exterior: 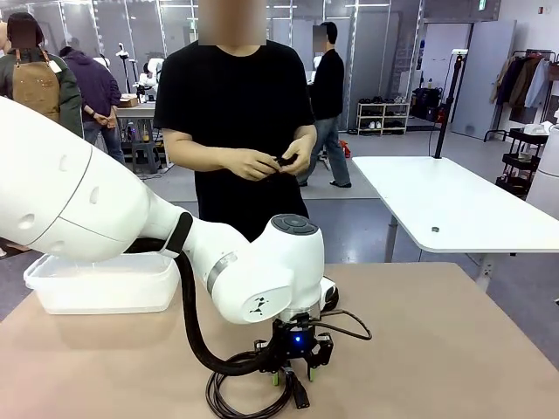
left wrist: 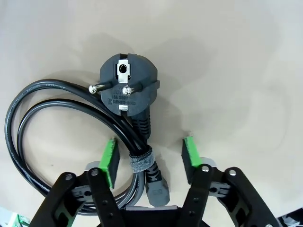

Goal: Organize and store the cables.
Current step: Place the Power Cable into the Organizing box.

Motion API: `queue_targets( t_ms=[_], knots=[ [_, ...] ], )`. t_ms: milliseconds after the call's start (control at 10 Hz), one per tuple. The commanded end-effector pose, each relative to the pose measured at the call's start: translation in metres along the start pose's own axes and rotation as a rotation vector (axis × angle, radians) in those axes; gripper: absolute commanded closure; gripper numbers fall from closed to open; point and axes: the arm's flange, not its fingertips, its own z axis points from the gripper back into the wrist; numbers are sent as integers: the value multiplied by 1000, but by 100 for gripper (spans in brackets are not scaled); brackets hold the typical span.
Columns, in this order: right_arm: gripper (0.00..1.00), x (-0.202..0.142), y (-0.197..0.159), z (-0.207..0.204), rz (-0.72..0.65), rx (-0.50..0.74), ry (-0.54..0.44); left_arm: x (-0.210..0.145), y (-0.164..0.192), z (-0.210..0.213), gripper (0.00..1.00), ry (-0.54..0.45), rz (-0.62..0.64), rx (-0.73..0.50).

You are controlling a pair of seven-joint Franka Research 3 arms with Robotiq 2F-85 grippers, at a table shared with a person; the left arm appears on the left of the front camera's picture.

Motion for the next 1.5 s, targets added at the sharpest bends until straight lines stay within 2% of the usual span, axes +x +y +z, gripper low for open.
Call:
queue_targets(
  t_ms=[0,100,200,300,400,700,800,1000,1300,1400],
  knots=[
    [0,0,0,1,5,4,-10,1,-6,-2,100,-19,-7,17],
    [0,0,0,1,5,4,-10,1,-6,-2,100,-23,-7,17],
    [0,0,0,1,5,4,-10,0,-6,-1,95,-25,-6,17],
    [0,0,0,1,5,4,-10,1,-7,0,100,-30,-6,18],
    [0,0,0,1,5,4,-10,0,-7,3,100,-31,-10,12],
    [0,0,0,1,5,4,-10,-2,3,58,100,-34,-85,58],
    [0,0,0,1,5,4,-10,-4,11,86,100,-64,-149,47],
    [0,0,0,1,5,4,-10,-10,27,123,100,-48,-263,55],
    [0,0,0,1,5,4,-10,-14,44,151,100,-107,-305,20],
    [0,0,0,1,5,4,-10,-16,46,153,100,-193,-409,12]
  ],
)
